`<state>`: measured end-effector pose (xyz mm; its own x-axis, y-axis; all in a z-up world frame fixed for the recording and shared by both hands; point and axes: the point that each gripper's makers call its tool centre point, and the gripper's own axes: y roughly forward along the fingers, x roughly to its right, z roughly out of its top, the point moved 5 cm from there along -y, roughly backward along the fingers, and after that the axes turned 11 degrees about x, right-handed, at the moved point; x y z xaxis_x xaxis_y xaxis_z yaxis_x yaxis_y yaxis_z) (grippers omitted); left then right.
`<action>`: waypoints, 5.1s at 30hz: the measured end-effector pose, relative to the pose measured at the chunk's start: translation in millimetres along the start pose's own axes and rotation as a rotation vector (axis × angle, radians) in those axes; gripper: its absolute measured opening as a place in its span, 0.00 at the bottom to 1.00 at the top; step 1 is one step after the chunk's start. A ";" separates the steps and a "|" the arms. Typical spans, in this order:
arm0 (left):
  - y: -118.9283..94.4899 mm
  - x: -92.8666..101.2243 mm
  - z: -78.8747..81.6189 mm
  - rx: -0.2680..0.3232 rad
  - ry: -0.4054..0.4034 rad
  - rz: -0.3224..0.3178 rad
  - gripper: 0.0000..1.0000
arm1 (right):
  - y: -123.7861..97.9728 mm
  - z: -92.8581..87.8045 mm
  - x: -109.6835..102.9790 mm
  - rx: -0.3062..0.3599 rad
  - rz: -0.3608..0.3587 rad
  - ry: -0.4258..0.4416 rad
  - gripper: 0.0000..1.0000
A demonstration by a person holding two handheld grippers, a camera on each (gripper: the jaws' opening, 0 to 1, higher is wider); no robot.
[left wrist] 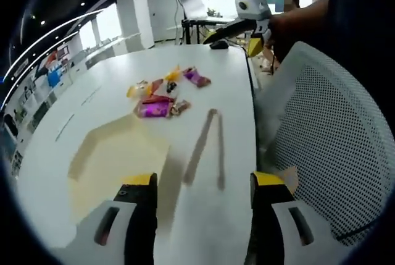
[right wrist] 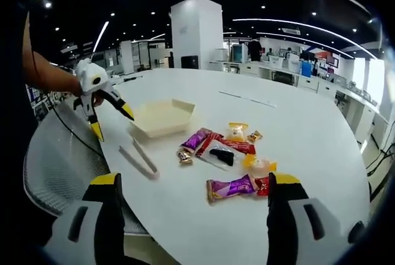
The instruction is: Place the target food into the container with the food tongs after gripping and lifting it, then release it inside without dropping or visibly crushing the food.
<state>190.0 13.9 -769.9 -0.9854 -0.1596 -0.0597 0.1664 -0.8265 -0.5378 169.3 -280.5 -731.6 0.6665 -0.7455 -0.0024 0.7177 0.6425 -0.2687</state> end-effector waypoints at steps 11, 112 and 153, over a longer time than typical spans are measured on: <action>38.8 -0.7 -10.5 -0.067 0.020 -0.100 0.41 | 3.2 4.4 -3.9 0.005 -0.003 0.008 0.93; -85.2 -22.1 209.9 0.978 -0.335 -0.214 0.03 | 83.0 235.7 -108.7 0.408 0.657 0.161 0.25; -90.6 -6.8 189.3 0.824 -0.267 -0.231 0.06 | 85.4 218.3 -134.6 0.273 0.763 0.121 0.17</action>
<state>188.6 -12.4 -561.6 -0.9734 0.0231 0.2279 0.0399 -0.9626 0.2680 184.9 -86.6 -543.9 0.9760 -0.0899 -0.1982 0.1099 0.9896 0.0926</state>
